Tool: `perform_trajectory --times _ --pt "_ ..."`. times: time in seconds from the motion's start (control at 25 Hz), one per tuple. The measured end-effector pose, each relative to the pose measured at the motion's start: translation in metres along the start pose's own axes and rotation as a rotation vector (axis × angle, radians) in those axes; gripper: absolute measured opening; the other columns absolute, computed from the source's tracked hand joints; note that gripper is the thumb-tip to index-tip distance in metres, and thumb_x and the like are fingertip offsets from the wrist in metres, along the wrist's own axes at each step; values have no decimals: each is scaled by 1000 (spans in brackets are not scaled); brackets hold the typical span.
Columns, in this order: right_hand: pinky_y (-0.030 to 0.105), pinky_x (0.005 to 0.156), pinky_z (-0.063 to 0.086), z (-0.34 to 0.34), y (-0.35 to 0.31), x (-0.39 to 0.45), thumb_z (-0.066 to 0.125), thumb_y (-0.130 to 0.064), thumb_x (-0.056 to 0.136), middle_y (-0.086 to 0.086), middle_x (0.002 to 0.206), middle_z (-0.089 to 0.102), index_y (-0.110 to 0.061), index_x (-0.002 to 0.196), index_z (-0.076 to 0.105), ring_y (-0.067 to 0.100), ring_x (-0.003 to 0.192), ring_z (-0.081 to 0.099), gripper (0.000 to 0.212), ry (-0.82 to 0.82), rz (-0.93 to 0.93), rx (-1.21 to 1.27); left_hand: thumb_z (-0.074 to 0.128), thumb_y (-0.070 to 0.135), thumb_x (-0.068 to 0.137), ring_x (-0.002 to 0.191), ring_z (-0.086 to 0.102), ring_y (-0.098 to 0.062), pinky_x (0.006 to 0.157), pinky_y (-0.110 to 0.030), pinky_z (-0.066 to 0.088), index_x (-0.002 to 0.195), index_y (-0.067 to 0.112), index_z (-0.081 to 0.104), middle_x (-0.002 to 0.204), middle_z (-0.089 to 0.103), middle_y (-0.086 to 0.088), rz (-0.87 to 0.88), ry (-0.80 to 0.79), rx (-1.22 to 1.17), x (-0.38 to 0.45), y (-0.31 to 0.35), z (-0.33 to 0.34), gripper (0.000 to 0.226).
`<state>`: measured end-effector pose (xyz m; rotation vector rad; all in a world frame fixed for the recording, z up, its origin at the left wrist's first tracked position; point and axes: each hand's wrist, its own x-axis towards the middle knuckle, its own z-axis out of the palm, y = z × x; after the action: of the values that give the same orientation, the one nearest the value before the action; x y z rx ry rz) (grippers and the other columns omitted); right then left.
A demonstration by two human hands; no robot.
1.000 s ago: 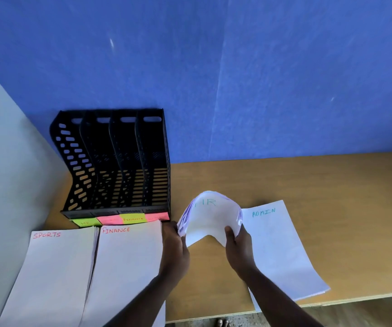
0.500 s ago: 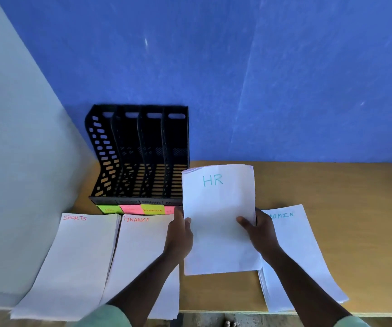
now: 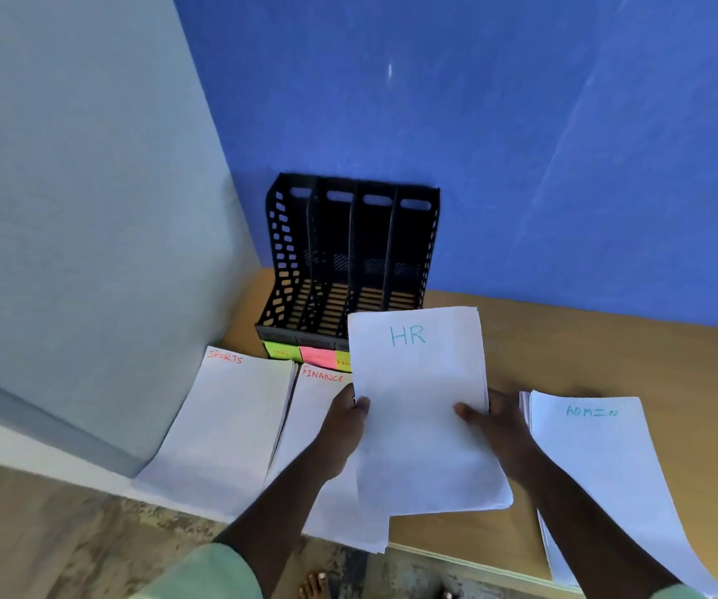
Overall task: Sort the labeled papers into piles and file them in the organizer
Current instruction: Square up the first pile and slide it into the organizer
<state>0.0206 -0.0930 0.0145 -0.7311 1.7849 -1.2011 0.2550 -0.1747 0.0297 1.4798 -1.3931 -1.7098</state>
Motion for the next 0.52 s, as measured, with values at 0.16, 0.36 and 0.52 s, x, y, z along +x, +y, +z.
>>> perform_trajectory --times 0.16,0.36,0.52 --pt "31 70 56 33 -2 -2 67 1 92 7 100 78 -7 111 74 23 84 70 21 -27 83 -22 36 8 102 107 61 -18 87 -31 49 126 18 59 122 66 -1 -32 77 -1 -9 -15 -28 35" --pt "42 84 55 81 -11 -6 61 4 93 14 103 78 -12 98 76 33 94 72 23 -56 98 -70 37 19 106 118 59 -20 106 -40 45 123 19 59 124 65 2 17 144 -61 -12 -21 -72 28" --pt "38 81 54 107 -21 -5 61 2 94 8 97 79 -15 97 76 30 90 71 23 -72 112 -66 43 17 105 116 65 -28 103 -49 49 127 15 62 122 70 -6 22 -3 -279 -9 -13 -108 29"
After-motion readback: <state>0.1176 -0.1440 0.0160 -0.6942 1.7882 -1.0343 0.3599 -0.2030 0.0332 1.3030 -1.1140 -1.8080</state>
